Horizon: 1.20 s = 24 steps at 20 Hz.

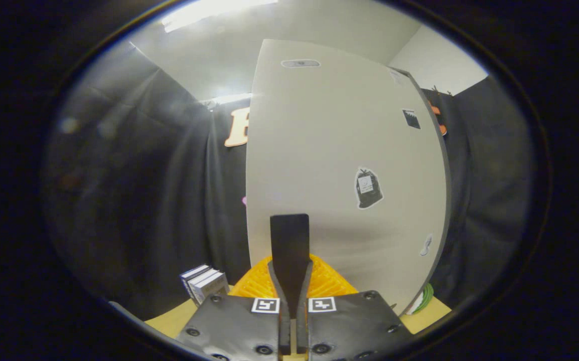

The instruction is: Open the shoe cabinet door, grab the shoes and put them into the shoe cabinet, then close the shoe cabinet door.

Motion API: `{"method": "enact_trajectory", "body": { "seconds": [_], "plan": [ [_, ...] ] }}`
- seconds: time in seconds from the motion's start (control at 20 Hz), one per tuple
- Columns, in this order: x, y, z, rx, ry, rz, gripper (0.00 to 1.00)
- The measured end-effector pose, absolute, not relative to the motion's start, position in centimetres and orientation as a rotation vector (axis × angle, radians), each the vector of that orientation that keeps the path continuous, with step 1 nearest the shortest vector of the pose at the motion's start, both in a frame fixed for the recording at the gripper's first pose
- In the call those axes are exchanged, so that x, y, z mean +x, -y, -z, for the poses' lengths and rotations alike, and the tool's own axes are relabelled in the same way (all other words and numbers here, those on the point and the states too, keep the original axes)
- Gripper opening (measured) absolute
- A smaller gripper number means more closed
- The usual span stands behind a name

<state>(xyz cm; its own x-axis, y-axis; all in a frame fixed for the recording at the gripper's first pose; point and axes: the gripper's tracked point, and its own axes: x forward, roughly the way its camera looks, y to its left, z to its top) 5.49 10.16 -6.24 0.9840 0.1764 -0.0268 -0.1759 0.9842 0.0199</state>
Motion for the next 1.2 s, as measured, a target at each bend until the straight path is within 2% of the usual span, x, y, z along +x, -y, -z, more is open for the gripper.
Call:
{"method": "enact_trajectory", "body": {
  "seconds": [0.35, 0.55, 0.8, 1.2],
  "plan": [
    [-1.0, -4.0, 5.0, 0.046, -0.053, -0.309, 0.06],
    [-3.9, 0.6, 4.5, 0.050, -0.072, -0.331, 0.06],
    [-6.2, 6.9, 4.0, 0.028, -0.087, -0.303, 0.06],
    [-6.5, 17.5, 3.4, 0.010, -0.090, -0.161, 0.04]
  ]
}}
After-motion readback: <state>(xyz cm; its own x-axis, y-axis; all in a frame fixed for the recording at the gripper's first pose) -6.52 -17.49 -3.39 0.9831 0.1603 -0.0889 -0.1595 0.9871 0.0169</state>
